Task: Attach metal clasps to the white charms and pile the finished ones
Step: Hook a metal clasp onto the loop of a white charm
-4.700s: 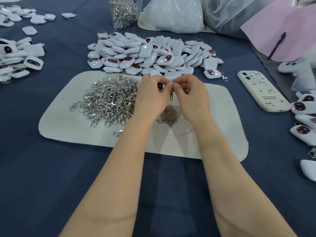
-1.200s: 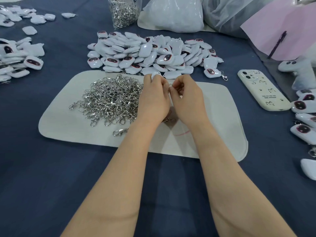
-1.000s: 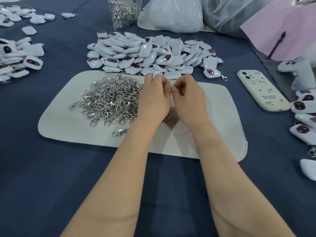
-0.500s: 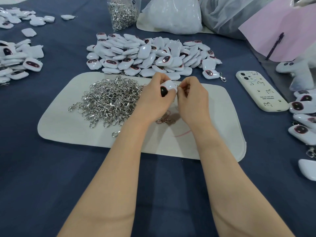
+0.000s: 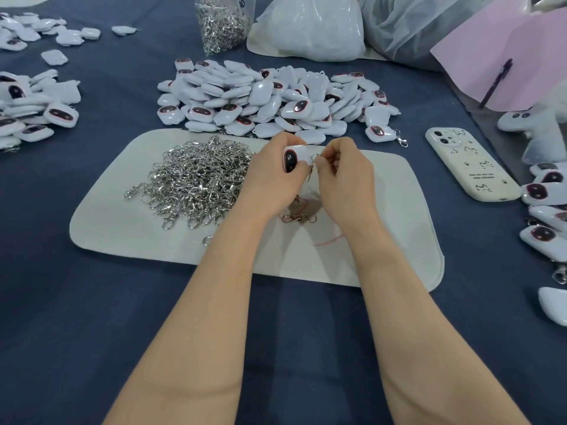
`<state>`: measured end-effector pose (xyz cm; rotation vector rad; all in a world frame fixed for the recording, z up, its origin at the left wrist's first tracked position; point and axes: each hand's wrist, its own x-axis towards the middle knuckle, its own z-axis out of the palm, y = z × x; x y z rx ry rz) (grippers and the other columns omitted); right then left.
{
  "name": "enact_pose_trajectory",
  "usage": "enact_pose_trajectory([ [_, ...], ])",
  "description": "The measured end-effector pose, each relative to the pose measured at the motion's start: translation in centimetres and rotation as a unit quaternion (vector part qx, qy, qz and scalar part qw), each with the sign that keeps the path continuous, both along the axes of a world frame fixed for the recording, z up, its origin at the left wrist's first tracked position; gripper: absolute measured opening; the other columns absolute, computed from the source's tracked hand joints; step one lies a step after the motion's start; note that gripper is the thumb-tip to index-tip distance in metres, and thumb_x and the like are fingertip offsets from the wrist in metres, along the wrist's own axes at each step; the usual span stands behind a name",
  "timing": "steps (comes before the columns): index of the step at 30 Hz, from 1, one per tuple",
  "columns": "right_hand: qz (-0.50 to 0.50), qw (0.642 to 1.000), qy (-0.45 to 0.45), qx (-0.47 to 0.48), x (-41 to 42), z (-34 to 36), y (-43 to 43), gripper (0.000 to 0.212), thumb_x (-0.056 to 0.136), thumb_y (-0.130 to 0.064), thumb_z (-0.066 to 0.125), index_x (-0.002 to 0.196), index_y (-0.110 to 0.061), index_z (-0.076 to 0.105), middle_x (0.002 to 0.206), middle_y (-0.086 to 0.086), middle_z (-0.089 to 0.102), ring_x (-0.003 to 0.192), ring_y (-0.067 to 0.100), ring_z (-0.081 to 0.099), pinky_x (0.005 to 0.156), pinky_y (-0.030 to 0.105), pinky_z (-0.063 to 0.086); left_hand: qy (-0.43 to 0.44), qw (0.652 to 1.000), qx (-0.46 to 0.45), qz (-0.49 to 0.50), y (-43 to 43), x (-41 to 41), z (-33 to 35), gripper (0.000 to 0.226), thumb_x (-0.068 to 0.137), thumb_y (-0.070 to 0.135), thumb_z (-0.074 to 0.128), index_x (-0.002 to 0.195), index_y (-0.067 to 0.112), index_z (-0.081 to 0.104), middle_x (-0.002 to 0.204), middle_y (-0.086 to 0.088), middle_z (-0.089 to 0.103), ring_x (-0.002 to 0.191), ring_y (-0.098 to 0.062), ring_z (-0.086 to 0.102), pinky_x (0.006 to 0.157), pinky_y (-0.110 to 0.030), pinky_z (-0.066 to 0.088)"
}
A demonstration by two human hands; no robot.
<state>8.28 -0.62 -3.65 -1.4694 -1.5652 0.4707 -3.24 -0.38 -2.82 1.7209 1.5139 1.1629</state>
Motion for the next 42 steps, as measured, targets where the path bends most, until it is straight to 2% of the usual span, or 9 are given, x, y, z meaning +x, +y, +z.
enact_pose_trajectory([
  [4, -0.013, 1.0, 0.0, 0.0, 0.1, -0.1, 0.1, 0.012, 0.09, -0.004, 0.051, 0.087, -0.015, 0.047, 0.084, 0.003, 0.057, 0.077, 0.018, 0.05, 0.065, 0.02, 0.033, -0.015, 1.0, -0.008, -0.005, 0.1, 0.3, 0.1, 0.025, 0.085, 0.014, 0.058, 0.11, 0.019, 0.058, 0.082, 0.015, 0.055, 0.066, -0.002, 0.05, 0.062, -0.016, 0.039],
  [9, 0.006, 1.0, -0.002, -0.005, -0.1, -0.2, 0.1, 0.012, 0.09, -0.005, 0.053, 0.088, -0.015, 0.048, 0.084, 0.0, 0.055, 0.077, 0.017, 0.049, 0.066, 0.019, 0.033, 0.019, 1.0, -0.004, -0.003, 0.2, 0.1, -0.2, 0.026, 0.085, 0.012, 0.057, 0.111, 0.017, 0.058, 0.074, 0.017, 0.049, 0.061, -0.001, 0.046, 0.053, -0.004, 0.032],
  [18, 0.041, 0.998, -0.036, -0.014, 0.1, -0.1, 0.0, 0.011, 0.091, -0.006, 0.053, 0.085, -0.014, 0.047, 0.078, 0.001, 0.052, 0.074, 0.019, 0.046, 0.063, 0.024, 0.03, 0.014, 1.0, -0.014, -0.005, 0.2, 0.1, -0.6, 0.021, 0.089, 0.015, 0.056, 0.111, 0.016, 0.055, 0.075, 0.014, 0.049, 0.063, 0.002, 0.046, 0.053, -0.003, 0.034],
  [29, 0.075, 0.993, -0.09, -0.029, 0.4, 0.0, 0.0, 0.009, 0.088, 0.003, 0.049, 0.093, 0.0, 0.056, 0.085, 0.005, 0.054, 0.077, 0.019, 0.045, 0.064, 0.023, 0.029, 0.002, 0.999, -0.035, -0.018, 0.2, -0.3, -0.6, 0.018, 0.09, 0.015, 0.054, 0.106, 0.022, 0.053, 0.07, 0.011, 0.05, 0.049, 0.008, 0.046, 0.048, -0.006, 0.033],
  [32, 0.074, 0.992, -0.092, -0.032, 0.4, -0.1, -0.1, 0.01, 0.088, 0.002, 0.048, 0.094, -0.001, 0.055, 0.089, 0.008, 0.056, 0.079, 0.019, 0.046, 0.066, 0.023, 0.031, -0.017, 0.999, -0.045, -0.01, 0.1, -0.3, -0.5, 0.019, 0.089, 0.014, 0.055, 0.106, 0.022, 0.054, 0.074, 0.011, 0.052, 0.057, 0.003, 0.046, 0.05, -0.006, 0.034],
  [35, 0.06, 0.996, -0.061, -0.009, 0.1, 0.1, -0.2, 0.01, 0.087, 0.002, 0.05, 0.095, -0.001, 0.055, 0.093, 0.011, 0.059, 0.081, 0.02, 0.049, 0.07, 0.025, 0.038, -0.099, 0.993, -0.069, -0.007, 0.1, 0.0, -0.1, 0.019, 0.089, 0.009, 0.054, 0.104, 0.019, 0.055, 0.08, 0.004, 0.056, 0.06, -0.007, 0.05, 0.058, -0.015, 0.041],
  [37, 0.047, 0.999, -0.006, 0.011, -0.3, 0.3, -0.4, 0.01, 0.087, 0.001, 0.052, 0.096, -0.004, 0.055, 0.095, 0.009, 0.06, 0.085, 0.021, 0.054, 0.076, 0.026, 0.044, -0.208, 0.972, -0.11, 0.003, 0.0, 0.2, 0.3, 0.015, 0.09, 0.006, 0.052, 0.099, 0.017, 0.055, 0.079, -0.001, 0.056, 0.051, -0.009, 0.047, 0.052, -0.021, 0.041],
  [39, 0.041, 0.998, 0.056, 0.008, -0.7, 0.4, -0.5, 0.012, 0.088, -0.002, 0.056, 0.095, -0.011, 0.053, 0.094, 0.001, 0.06, 0.088, 0.017, 0.058, 0.08, 0.024, 0.047, -0.34, 0.927, -0.159, 0.004, -0.2, 0.4, 0.9, 0.013, 0.091, 0.003, 0.049, 0.092, 0.015, 0.054, 0.071, -0.003, 0.051, 0.04, -0.007, 0.038, 0.044, -0.018, 0.035],
  [42, 0.04, 0.993, 0.108, 0.001, -1.0, 0.5, -0.6, 0.012, 0.089, -0.009, 0.06, 0.091, -0.018, 0.053, 0.083, -0.012, 0.059, 0.079, -0.004, 0.056, 0.071, 0.009, 0.043, -0.487, 0.845, -0.217, -0.048, -0.2, 0.3, 1.5, 0.016, 0.094, 0.002, 0.044, 0.085, 0.012, 0.053, 0.062, 0.001, 0.05, 0.039, -0.004, 0.033, 0.041, -0.015, 0.031],
])
